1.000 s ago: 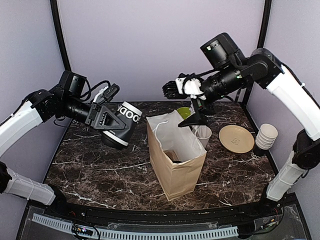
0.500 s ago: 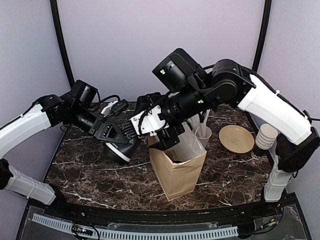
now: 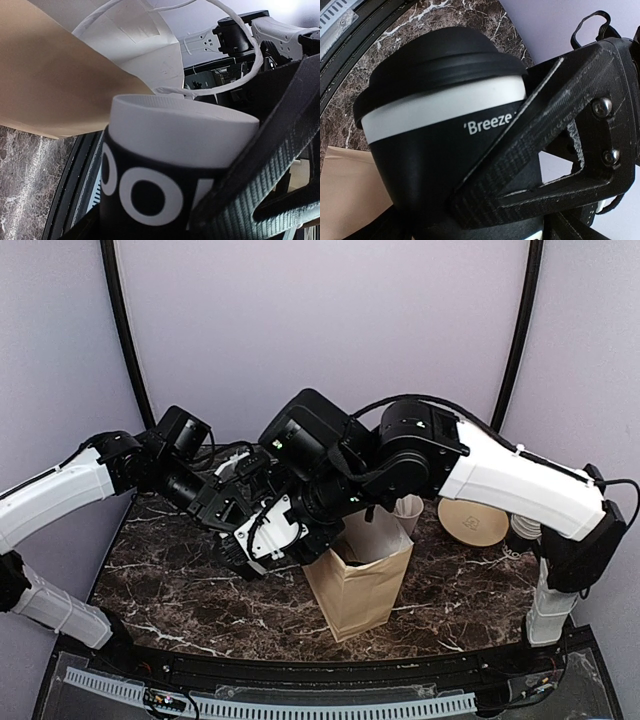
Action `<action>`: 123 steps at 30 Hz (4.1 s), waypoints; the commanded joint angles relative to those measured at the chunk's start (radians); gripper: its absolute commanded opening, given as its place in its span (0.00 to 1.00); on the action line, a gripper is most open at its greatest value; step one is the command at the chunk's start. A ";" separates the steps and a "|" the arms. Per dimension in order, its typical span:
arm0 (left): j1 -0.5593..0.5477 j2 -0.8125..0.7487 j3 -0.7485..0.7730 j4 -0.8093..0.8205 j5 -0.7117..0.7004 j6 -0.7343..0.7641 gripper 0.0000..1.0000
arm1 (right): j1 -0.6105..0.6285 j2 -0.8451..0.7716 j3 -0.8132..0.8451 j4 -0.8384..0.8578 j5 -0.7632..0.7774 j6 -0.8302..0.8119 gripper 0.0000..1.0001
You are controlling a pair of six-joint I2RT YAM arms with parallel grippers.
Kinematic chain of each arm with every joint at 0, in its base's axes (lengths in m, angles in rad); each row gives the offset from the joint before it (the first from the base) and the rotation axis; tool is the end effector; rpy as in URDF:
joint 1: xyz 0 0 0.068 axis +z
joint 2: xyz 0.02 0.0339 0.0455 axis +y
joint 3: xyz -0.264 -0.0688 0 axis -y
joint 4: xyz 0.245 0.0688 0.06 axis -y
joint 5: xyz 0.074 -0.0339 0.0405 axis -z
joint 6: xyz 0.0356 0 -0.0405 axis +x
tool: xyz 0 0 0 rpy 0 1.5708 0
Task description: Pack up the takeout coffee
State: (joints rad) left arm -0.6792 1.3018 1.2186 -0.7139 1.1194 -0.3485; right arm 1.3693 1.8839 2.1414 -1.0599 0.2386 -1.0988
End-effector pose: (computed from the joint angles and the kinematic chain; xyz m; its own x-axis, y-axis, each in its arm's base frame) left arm 0.1834 -0.1892 0.3434 -0.7838 0.4413 -0.4370 0.5273 0.1012 -0.8436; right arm 0.0880 0.3887 0.4070 0.7532 -0.6368 -0.1646 -0.5461 -0.4659 -0.6963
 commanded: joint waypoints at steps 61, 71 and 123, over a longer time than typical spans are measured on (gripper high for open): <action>-0.008 -0.371 0.138 0.174 -0.661 0.592 0.89 | -0.268 0.075 0.274 0.195 -0.427 0.504 0.65; -0.008 -0.398 0.158 0.145 -0.627 0.611 0.95 | -0.268 0.073 0.259 0.204 -0.414 0.498 0.65; -0.008 -0.308 0.190 0.090 -0.703 0.626 0.79 | -0.256 0.071 0.243 0.178 -0.384 0.457 0.77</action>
State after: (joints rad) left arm -0.6838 0.9848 1.3872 -0.5976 0.4038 0.2626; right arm 1.1057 1.9537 2.3886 -0.9276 -0.1402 -0.6418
